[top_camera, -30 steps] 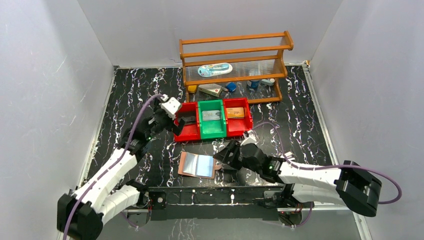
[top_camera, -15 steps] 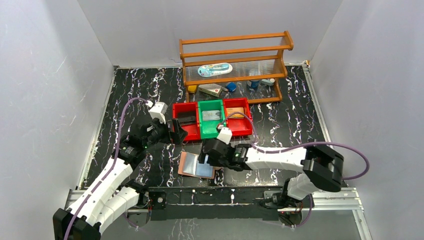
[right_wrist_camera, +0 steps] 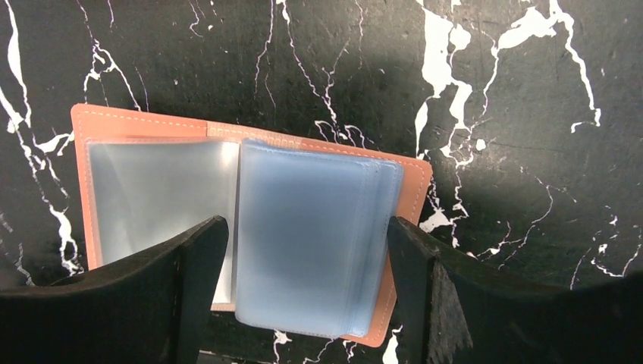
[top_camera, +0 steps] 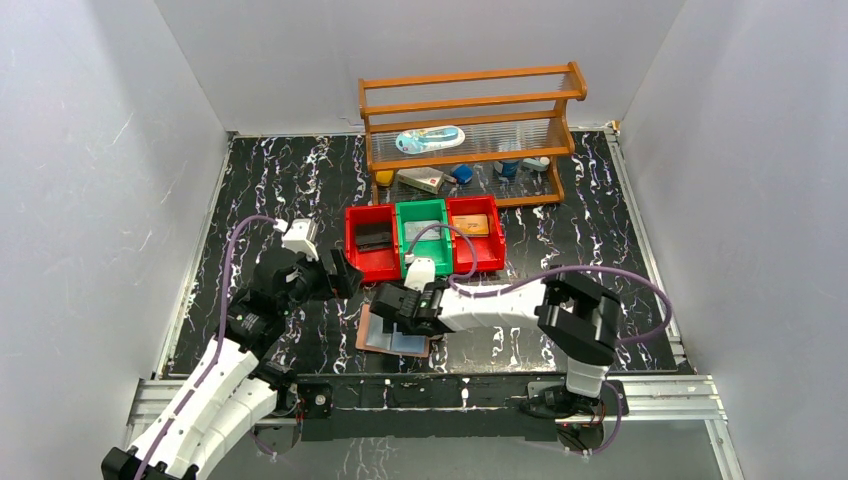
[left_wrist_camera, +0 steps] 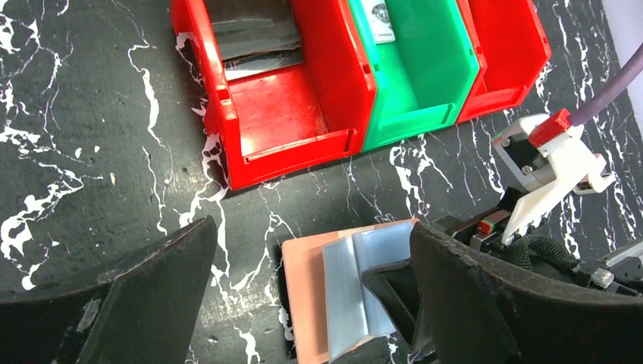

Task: Take the credit cards out of the card holder

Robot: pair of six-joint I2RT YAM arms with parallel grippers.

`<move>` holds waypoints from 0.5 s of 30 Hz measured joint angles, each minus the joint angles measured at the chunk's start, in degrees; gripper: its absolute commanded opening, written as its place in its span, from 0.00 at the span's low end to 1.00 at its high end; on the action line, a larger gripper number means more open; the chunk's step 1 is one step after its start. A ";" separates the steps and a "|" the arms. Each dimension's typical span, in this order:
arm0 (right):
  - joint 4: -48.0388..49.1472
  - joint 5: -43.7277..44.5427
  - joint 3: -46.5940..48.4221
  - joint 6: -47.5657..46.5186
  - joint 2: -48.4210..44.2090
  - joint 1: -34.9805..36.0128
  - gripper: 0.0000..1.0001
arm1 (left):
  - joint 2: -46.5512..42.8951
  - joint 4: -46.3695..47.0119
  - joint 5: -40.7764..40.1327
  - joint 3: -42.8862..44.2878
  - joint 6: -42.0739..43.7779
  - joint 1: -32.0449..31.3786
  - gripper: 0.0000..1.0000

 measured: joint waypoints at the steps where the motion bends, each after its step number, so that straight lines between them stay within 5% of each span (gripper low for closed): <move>1: -1.53 0.42 1.46 0.09 1.18 0.15 0.86 | -0.13 0.00 -0.13 -0.22 -0.15 0.00 0.98; 5: -6.95 2.60 6.58 0.09 5.18 1.09 0.81 | -0.04 -0.87 -0.22 -0.92 -0.46 0.00 0.98; 12: -13.05 7.30 13.38 0.46 10.73 3.30 0.53 | -0.13 -1.70 -1.11 -1.09 -0.57 0.00 0.98; 15: -12.98 8.20 14.01 0.70 11.28 3.82 0.52 | -0.42 -2.10 -1.68 -1.09 -0.57 0.00 0.98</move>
